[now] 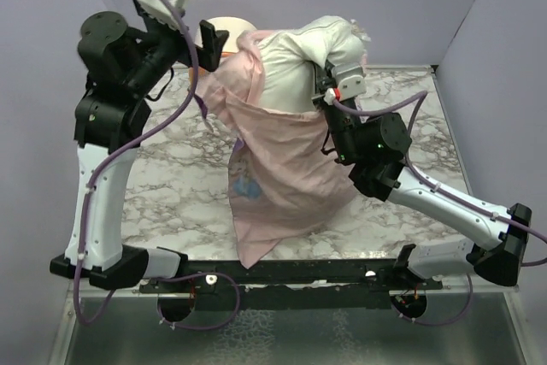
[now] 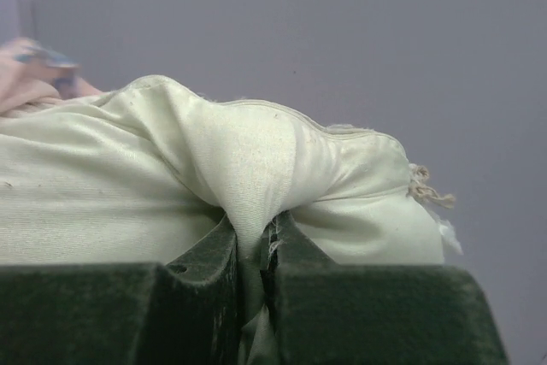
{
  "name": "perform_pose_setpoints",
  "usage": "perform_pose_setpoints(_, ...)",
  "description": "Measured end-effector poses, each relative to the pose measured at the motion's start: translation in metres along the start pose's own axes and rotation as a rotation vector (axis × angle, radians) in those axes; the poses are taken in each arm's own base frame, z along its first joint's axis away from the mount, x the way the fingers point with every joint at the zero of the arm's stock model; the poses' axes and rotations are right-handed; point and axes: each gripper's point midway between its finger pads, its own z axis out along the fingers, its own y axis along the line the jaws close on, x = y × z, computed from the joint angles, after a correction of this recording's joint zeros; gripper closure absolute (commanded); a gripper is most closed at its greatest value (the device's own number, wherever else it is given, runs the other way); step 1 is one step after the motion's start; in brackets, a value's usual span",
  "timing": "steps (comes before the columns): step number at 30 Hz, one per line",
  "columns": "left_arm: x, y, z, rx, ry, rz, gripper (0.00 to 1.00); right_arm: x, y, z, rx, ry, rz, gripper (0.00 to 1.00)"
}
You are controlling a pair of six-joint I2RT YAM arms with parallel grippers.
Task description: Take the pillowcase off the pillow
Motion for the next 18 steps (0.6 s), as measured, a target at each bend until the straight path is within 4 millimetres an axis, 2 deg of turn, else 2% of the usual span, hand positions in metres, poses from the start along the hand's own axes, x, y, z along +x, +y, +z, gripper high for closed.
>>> perform_pose_setpoints(4, -0.047, 0.013, -0.039, -0.124, -0.167, 0.045, 0.01, 0.004, -0.01, 0.016, 0.065, 0.018, -0.016, 0.99)
perform_pose_setpoints(7, -0.061, 0.015, -0.053, -0.162, -0.234, 0.056, 0.01, 0.008, -0.008, 0.03, 0.095, 0.027, -0.021, 0.99)
perform_pose_setpoints(9, -0.065, 0.014, -0.056, -0.162, -0.253, 0.06, 0.01, 0.009, -0.002, 0.042, 0.106, 0.028, -0.029, 0.99)
perform_pose_setpoints(14, -0.053, 0.006, -0.036, -0.083, -0.196, 0.058, 0.01, 0.005, 0.012, 0.067, 0.108, 0.007, -0.029, 0.99)
perform_pose_setpoints(18, -0.007, 0.003, -0.004, -0.024, -0.056, 0.024, 0.01, -0.002, 0.016, 0.075, 0.095, -0.006, -0.001, 0.99)
